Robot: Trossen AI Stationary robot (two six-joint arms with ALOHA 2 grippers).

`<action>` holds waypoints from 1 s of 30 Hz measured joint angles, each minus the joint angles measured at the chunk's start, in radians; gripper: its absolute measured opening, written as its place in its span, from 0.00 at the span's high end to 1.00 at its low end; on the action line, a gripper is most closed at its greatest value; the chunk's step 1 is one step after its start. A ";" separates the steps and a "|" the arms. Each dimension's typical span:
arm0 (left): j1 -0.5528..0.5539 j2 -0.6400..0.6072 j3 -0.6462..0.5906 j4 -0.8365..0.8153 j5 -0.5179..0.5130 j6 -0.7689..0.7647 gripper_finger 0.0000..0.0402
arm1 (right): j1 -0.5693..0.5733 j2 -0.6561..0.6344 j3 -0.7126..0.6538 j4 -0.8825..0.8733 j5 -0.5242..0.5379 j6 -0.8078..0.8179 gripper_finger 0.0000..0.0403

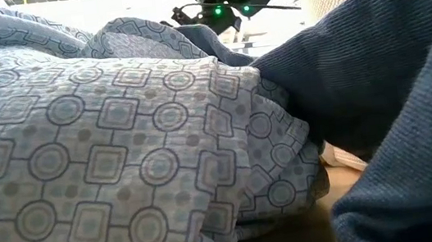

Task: Sort clothes
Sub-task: Put the blue sock into the top white laundry bin, then put the patterned white shirt into the top white laundry bin

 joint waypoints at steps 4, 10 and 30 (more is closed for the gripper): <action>0.000 0.000 0.000 0.003 0.000 -0.001 0.63 | 0.010 0.000 0.000 -0.017 0.000 0.021 0.52; 0.000 0.000 0.000 0.012 0.000 -0.003 0.63 | 0.018 -0.010 0.000 -0.019 -0.006 0.059 0.37; 0.000 0.000 0.000 0.299 0.327 0.161 0.62 | 0.263 -0.226 0.004 -0.305 -0.135 -0.082 0.35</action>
